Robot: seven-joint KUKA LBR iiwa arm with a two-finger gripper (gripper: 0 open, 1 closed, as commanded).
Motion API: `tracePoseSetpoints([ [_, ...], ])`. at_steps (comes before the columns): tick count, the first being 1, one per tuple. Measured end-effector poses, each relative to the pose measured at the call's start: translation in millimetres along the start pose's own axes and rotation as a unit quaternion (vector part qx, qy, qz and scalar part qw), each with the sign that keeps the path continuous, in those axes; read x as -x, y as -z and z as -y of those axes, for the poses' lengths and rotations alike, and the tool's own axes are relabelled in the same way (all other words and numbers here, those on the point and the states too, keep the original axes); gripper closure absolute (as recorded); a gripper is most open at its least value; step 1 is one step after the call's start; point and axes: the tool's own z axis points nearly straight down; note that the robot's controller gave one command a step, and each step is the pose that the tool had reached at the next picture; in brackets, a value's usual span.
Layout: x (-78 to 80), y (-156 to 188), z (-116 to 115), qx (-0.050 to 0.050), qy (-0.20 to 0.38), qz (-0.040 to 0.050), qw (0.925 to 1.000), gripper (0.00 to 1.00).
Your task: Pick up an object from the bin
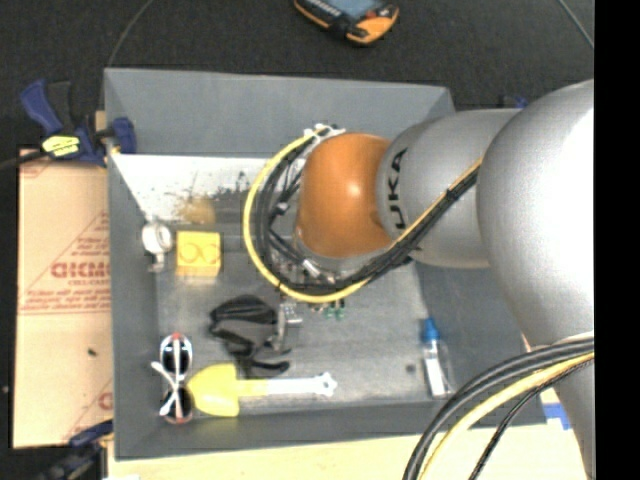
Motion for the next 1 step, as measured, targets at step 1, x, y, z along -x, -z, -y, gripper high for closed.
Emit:
tracePoseSetpoints([
  [1,6.2,-18.2,-39.6,0.001,-0.024,0.0011,0.9997,0.00],
])
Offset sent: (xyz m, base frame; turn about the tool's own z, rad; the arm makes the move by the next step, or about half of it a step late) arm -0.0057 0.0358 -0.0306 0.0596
